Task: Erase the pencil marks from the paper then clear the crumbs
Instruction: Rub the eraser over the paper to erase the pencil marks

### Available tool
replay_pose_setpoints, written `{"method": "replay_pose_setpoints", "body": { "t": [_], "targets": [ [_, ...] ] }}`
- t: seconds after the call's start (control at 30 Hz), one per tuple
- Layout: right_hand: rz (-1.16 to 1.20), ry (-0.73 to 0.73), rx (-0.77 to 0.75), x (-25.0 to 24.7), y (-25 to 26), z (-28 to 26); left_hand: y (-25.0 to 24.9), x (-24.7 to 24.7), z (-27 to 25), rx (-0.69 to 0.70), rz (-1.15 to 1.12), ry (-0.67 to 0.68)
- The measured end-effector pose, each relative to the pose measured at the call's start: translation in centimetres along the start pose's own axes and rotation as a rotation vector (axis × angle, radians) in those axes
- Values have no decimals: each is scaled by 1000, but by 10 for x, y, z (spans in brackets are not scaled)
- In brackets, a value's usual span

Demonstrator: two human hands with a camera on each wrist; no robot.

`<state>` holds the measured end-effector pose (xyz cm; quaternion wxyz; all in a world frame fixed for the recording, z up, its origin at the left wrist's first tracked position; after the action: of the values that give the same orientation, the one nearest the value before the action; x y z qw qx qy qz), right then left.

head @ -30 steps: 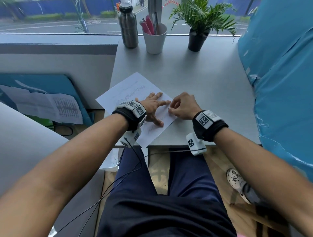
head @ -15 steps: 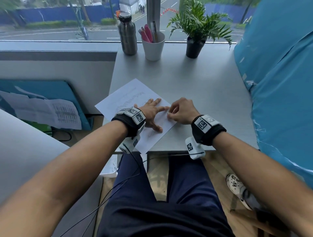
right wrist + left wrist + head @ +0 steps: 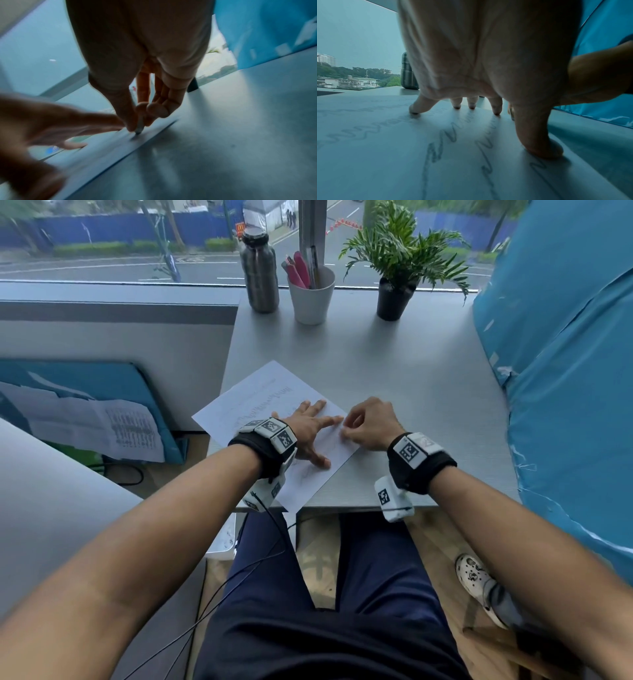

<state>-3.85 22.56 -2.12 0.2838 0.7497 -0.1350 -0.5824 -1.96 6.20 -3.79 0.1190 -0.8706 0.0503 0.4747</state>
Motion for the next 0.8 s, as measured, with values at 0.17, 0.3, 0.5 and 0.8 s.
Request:
{"method": "replay_pose_setpoints", "body": {
  "t": [0.17,0.3,0.5,0.8],
  "targets": [
    [38,-12,34,-9,-1,6,0,0,1,2,-9,-5],
    [-27,117,-64,9,13,-7,1,2,2,-6,-22,-7],
    [70,-61,60,-9,-7,1,0,1,2,-8,-15,0],
    [56,-16,39,-4,-3,-3,-1,-1,-3,-2,18,43]
  ]
}}
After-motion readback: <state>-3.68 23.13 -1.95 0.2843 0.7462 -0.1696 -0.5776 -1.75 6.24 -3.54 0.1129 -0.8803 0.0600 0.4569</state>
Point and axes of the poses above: each hand's wrist, its own z-axis towards the middle knuckle, its own x-axis out of the palm, y = z × x, the point moved 2 cm from there along z, towards the middle knuckle, and after that the axes turned 1 degree about z, right-handed, at the moved point
